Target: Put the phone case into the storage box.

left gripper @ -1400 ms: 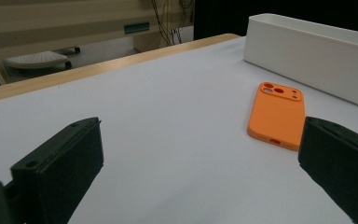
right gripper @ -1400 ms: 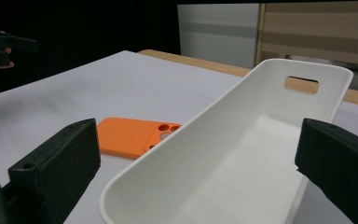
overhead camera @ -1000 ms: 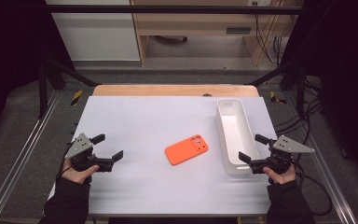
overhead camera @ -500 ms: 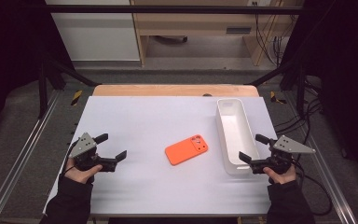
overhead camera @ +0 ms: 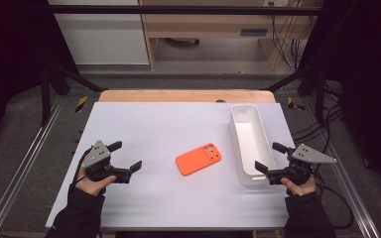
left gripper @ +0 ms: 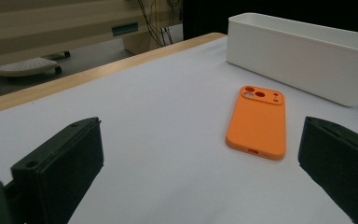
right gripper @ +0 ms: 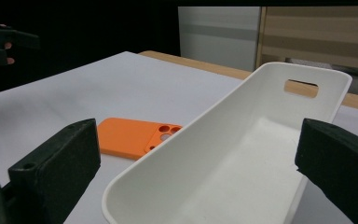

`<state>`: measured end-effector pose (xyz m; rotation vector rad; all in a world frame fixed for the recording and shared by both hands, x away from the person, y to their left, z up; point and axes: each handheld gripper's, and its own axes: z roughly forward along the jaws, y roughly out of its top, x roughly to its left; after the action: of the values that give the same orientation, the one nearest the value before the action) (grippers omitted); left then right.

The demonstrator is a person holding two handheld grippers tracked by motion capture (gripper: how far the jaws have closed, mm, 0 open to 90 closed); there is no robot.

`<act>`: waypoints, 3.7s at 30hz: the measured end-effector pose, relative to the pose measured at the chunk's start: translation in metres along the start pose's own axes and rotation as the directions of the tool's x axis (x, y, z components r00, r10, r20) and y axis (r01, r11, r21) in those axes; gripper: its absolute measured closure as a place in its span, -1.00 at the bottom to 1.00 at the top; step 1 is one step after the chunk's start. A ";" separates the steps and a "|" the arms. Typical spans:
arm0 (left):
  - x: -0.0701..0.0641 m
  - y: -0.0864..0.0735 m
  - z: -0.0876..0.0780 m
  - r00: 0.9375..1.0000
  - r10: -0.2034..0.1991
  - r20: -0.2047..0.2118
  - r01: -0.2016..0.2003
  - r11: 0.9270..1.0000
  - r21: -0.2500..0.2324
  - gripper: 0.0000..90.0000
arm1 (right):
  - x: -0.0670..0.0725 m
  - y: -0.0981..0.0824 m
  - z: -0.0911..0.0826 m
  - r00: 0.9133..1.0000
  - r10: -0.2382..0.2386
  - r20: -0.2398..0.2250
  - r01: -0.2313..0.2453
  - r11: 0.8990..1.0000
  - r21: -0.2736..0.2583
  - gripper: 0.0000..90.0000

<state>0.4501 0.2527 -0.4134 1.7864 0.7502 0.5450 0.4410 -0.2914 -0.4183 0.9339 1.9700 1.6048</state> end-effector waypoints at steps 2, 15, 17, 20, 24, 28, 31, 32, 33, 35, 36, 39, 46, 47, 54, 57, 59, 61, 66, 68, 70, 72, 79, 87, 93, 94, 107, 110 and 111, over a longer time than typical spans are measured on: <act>-0.002 0.001 0.001 1.000 0.005 0.003 -0.005 1.000 0.001 -1.00 | 0.000 0.000 0.000 1.000 -0.003 -0.001 0.003 1.000 -0.001 -0.99; -0.014 0.013 0.012 0.999 0.025 0.032 -0.025 1.000 0.000 -1.00 | 0.000 0.000 0.000 1.000 -0.003 0.001 0.003 1.000 -0.001 -0.99; -0.016 0.015 0.015 0.999 0.031 0.037 -0.032 0.999 0.007 -1.00 | 0.001 0.000 0.000 1.000 -0.004 0.000 0.004 1.000 -0.003 -0.99; -0.017 0.016 0.018 0.999 0.032 0.039 -0.032 0.999 0.005 -1.00 | 0.001 0.000 0.000 1.000 -0.006 -0.003 0.006 1.000 -0.002 -0.99; -0.021 0.020 0.024 0.998 0.037 0.047 -0.037 0.999 0.008 -1.00 | 0.001 0.000 0.000 1.000 -0.008 -0.003 0.008 1.000 0.000 -0.99; -0.025 0.024 0.031 0.997 0.045 0.058 -0.046 0.999 0.012 -1.00 | 0.001 0.000 0.000 1.000 -0.007 -0.004 0.007 1.000 0.001 -0.99; -0.029 0.027 0.039 0.996 0.049 0.070 -0.050 0.999 0.017 -1.00 | 0.001 0.000 0.000 1.000 -0.008 -0.004 0.008 1.000 -0.001 -0.99; -0.030 0.028 0.041 0.996 0.050 0.072 -0.051 0.999 0.018 -1.00 | 0.001 0.000 0.000 1.000 -0.007 -0.005 0.007 1.000 0.000 -0.99; -0.030 0.028 0.041 0.996 0.050 0.072 -0.051 0.999 0.018 -1.00 | 0.001 0.000 0.000 1.000 -0.008 -0.004 0.008 1.000 -0.001 -0.99; -0.033 0.031 0.047 0.995 0.053 0.081 -0.055 0.998 0.023 -1.00 | 0.001 0.000 0.000 1.000 -0.007 -0.005 0.007 1.000 0.000 -0.99; -0.033 0.031 0.047 0.995 0.053 0.081 -0.055 0.998 0.023 -1.00 | 0.001 0.000 0.000 1.000 -0.007 -0.005 0.007 1.000 0.000 -0.99; -0.035 0.033 0.054 0.994 0.060 0.089 -0.063 0.997 0.034 -1.00 | 0.001 0.000 0.000 1.000 -0.007 -0.005 0.007 1.000 0.001 -0.99; -0.042 0.036 0.073 0.991 0.070 0.111 -0.077 0.995 0.059 -1.00 | 0.001 0.000 0.000 1.000 -0.008 -0.006 0.008 1.000 0.001 -0.99; -0.043 0.037 0.074 0.991 0.071 0.114 -0.078 0.995 0.064 -1.00 | 0.001 0.000 0.000 1.000 -0.008 -0.006 0.008 1.000 0.001 -0.99; -0.049 0.040 0.091 0.988 0.080 0.136 -0.093 0.992 0.091 -1.00 | 0.001 0.000 0.000 1.000 -0.009 -0.005 0.009 1.000 0.001 -0.99; -0.051 0.041 0.097 0.986 0.086 0.144 -0.102 0.990 0.101 -1.00 | 0.001 0.000 0.000 1.000 -0.010 -0.008 0.010 1.000 -0.001 -0.99; -0.053 0.043 0.100 0.985 0.089 0.147 -0.105 0.989 0.104 -1.00 | 0.001 0.000 -0.001 1.000 -0.010 -0.006 0.010 1.000 -0.003 -0.99; -0.054 0.045 0.104 0.984 0.093 0.153 -0.110 0.988 0.107 -1.00 | 0.001 0.000 -0.001 1.000 -0.009 -0.006 0.009 1.000 -0.003 -0.99; -0.056 0.049 0.112 0.982 0.097 0.161 -0.116 0.987 0.115 -1.00 | 0.001 0.000 0.000 1.000 -0.011 -0.007 0.011 1.000 -0.001 -0.99; -0.057 0.050 0.116 0.981 0.101 0.164 -0.121 0.985 0.122 -1.00 | 0.001 0.000 0.000 1.000 -0.013 -0.008 0.013 1.000 0.000 -0.99; -0.059 0.052 0.120 0.979 0.107 0.173 -0.130 0.983 0.130 -1.00 | 0.001 0.000 0.000 1.000 -0.013 -0.008 0.013 1.000 -0.001 -0.99; -0.061 0.054 0.123 0.977 0.108 0.181 -0.133 0.982 0.132 -1.00 | 0.001 0.000 0.000 1.000 -0.012 -0.009 0.012 1.000 -0.001 -0.99; -0.066 0.057 0.137 0.975 0.110 0.194 -0.140 0.979 0.151 -1.00 | 0.001 0.000 0.000 1.000 -0.015 -0.008 0.015 1.000 -0.001 -0.99; -0.068 0.060 0.151 0.973 0.114 0.203 -0.150 0.974 0.170 -1.00 | 0.001 0.000 0.000 1.000 -0.012 -0.009 0.012 1.000 -0.001 -0.99; -0.070 0.062 0.160 0.971 0.113 0.211 -0.153 0.971 0.183 -1.00 | 0.001 0.000 0.000 1.000 -0.015 -0.009 0.015 1.000 -0.002 -0.99; -0.070 0.063 0.161 0.970 0.115 0.213 -0.155 0.970 0.186 -1.00 | 0.001 0.000 0.000 1.000 -0.016 -0.011 0.016 1.000 -0.003 -0.99; -0.071 0.061 0.181 0.969 0.112 0.221 -0.163 0.959 0.230 -1.00 | 0.001 0.000 0.000 1.000 -0.014 -0.013 0.014 1.000 -0.004 -0.99; -0.070 0.060 0.185 0.970 0.106 0.218 -0.158 0.958 0.240 -1.00 | 0.001 0.000 0.000 1.000 -0.013 -0.012 0.013 1.000 0.001 -0.99; -0.070 0.059 0.186 0.970 0.108 0.218 -0.161 0.957 0.243 -1.00 | 0.001 0.000 0.000 1.000 -0.013 -0.012 0.013 1.000 -0.001 -0.99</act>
<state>0.5417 0.0666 -0.4180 2.1121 0.5801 0.3574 0.4403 -0.2907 -0.4183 0.9113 1.9793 1.6079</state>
